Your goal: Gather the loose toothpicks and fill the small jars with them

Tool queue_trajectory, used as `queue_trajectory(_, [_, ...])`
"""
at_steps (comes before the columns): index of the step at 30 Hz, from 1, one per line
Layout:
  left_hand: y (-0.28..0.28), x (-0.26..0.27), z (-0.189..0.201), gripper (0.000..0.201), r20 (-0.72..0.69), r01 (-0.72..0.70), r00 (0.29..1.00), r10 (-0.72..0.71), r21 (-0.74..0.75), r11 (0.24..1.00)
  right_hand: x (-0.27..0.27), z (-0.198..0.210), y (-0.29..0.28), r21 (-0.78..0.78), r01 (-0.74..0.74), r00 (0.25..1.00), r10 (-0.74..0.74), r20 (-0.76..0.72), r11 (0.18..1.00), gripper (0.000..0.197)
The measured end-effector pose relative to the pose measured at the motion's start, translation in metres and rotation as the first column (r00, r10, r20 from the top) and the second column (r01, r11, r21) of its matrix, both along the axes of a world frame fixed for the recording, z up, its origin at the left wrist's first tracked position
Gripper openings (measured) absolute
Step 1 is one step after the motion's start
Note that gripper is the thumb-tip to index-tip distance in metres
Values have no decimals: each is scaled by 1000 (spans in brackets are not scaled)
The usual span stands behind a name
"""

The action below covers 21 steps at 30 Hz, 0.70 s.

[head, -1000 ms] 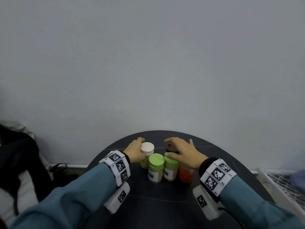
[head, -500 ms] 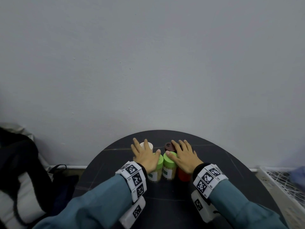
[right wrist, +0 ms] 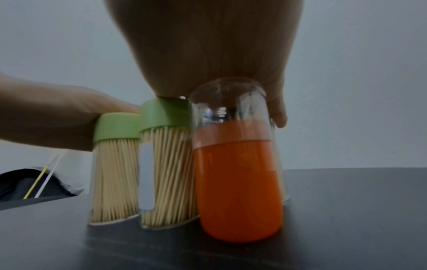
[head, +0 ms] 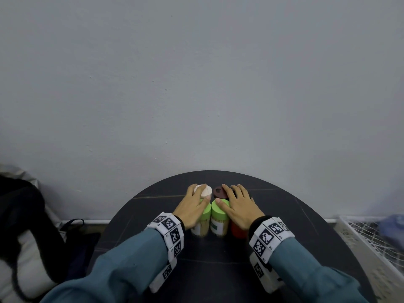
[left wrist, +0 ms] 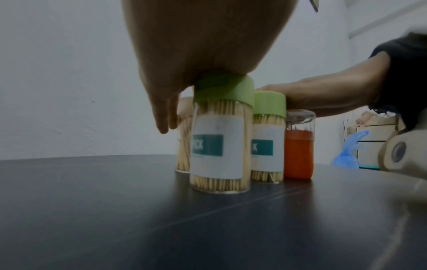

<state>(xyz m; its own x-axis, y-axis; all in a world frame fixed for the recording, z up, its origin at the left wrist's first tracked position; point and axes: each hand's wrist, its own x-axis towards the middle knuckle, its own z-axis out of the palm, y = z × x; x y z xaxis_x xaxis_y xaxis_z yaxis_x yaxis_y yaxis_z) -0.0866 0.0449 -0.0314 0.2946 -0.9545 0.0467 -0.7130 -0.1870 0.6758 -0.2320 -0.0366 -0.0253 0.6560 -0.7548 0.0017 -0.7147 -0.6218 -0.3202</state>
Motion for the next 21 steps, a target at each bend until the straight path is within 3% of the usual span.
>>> queue_trajectory(13, [1,-4,3,48,109,11,994,-10,-11,1000,0,-3,0,-33,8,1000,-8,14,999,62])
queue_trajectory(17, [2,-2,8,53,369,-13,927,-61,196,980,2,0,0,-10,17,1000,-17,-24,1000,63])
queue_trajectory(21, [5,-7,23,55,366,-70,930,11,148,987,0,14,-2,93,15,998,-21,60,996,61])
